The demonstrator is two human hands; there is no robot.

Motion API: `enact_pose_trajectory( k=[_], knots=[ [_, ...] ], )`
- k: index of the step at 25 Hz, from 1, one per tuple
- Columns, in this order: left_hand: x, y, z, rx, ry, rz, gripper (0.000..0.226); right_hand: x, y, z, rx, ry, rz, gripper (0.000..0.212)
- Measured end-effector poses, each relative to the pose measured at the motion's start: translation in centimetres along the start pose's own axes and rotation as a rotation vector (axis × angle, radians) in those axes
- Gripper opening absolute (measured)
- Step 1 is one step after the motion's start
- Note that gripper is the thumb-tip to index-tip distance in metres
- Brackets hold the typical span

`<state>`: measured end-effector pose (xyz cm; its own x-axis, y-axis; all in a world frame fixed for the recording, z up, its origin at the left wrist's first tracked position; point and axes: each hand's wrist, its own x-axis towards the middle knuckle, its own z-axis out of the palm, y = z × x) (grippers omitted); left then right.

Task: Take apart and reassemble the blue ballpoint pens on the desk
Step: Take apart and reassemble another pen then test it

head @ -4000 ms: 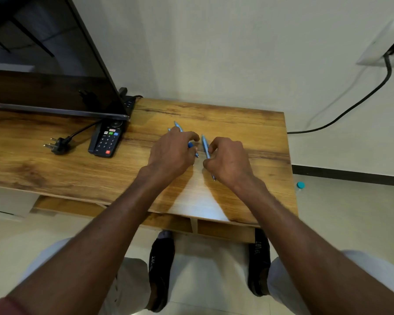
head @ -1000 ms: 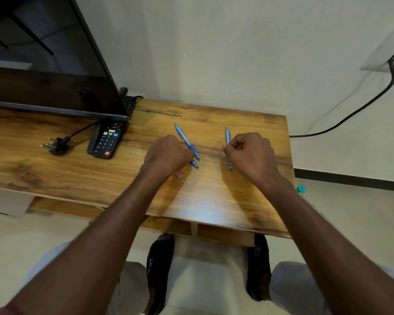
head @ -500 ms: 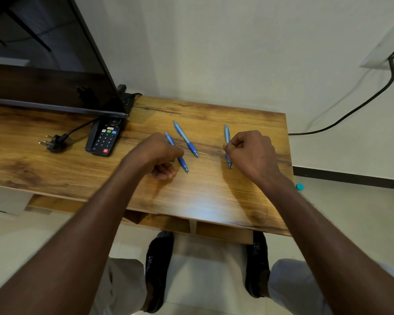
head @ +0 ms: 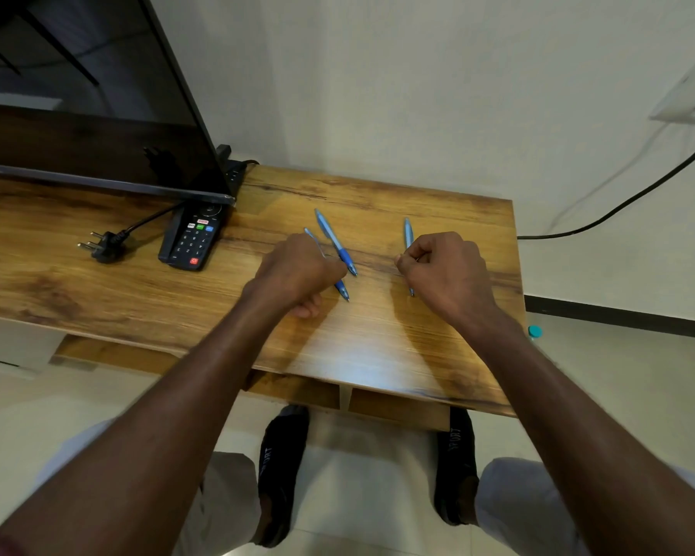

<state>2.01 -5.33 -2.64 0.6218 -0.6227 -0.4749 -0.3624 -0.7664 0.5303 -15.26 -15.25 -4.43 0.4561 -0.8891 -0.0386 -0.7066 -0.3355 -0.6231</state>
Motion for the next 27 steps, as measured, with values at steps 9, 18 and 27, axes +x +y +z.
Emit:
enact_pose_trajectory(
  k=[9,18,27],
  knots=[
    [0.1,-0.2,-0.2,0.042,0.077,0.141,0.017,-0.1,-0.1,0.0,0.017,-0.022,-0.005,0.017],
    [1.3,-0.3,0.6,0.155,0.251,0.117,0.009,-0.2,-0.2,0.0,0.022,-0.029,0.004,0.018],
    [-0.9,0.9,-3.0,-0.399,-0.212,0.42,0.02,-0.6,-2.2,-1.9,0.783,-0.133,0.206,0.013]
  ],
)
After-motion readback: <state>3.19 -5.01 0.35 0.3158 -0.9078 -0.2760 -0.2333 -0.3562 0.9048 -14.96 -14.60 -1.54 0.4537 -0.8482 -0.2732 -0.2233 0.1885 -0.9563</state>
